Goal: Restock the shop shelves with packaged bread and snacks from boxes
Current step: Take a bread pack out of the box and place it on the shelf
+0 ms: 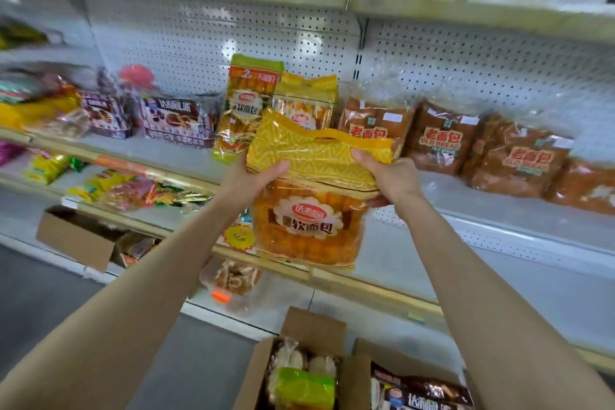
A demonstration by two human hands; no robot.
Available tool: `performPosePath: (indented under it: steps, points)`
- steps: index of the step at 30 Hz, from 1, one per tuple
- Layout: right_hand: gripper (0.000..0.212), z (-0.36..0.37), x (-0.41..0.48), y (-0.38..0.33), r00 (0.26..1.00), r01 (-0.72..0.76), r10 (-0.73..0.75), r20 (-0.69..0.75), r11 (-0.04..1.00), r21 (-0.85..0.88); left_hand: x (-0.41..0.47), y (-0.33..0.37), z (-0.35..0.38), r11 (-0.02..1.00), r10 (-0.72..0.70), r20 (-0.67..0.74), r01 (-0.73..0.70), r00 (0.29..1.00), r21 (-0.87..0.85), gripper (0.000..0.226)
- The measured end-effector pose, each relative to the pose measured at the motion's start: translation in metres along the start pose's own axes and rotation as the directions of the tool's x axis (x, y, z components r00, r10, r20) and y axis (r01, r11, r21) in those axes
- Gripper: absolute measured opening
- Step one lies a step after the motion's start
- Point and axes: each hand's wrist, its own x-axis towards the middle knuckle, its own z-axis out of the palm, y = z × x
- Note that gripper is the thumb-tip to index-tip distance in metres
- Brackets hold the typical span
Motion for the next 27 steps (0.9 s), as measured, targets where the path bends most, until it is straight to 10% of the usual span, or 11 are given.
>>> performPosePath:
  steps: [13,16,19,27]
  points:
    - [0.045,-0.003,-0.012,-0.035,0.954,0.218,-0.239,0.183,0.968,0.125,0.017,0.080,-0.013,0.993,0.074,-0.310,-0.099,0.948,-0.066,0.055]
    - [0.076,0.018,-0.015,-0.040,0.957,0.222,-0.262,0.124,0.938,0.266,0.020,0.090,-0.024,0.994,0.047,-0.304,-0.075,0.951,-0.082,0.062]
    - [0.069,0.038,-0.014,-0.053,0.961,0.246,-0.274,0.037,0.909,0.335,0.025,0.095,-0.040,0.988,0.033,-0.284,-0.075,0.958,-0.136,0.031]
    - [0.058,0.104,-0.011,-0.105,0.949,0.316,-0.287,-0.132,0.862,0.397,0.047,0.077,-0.120,0.982,0.086,-0.108,-0.103,0.990,-0.156,0.056]
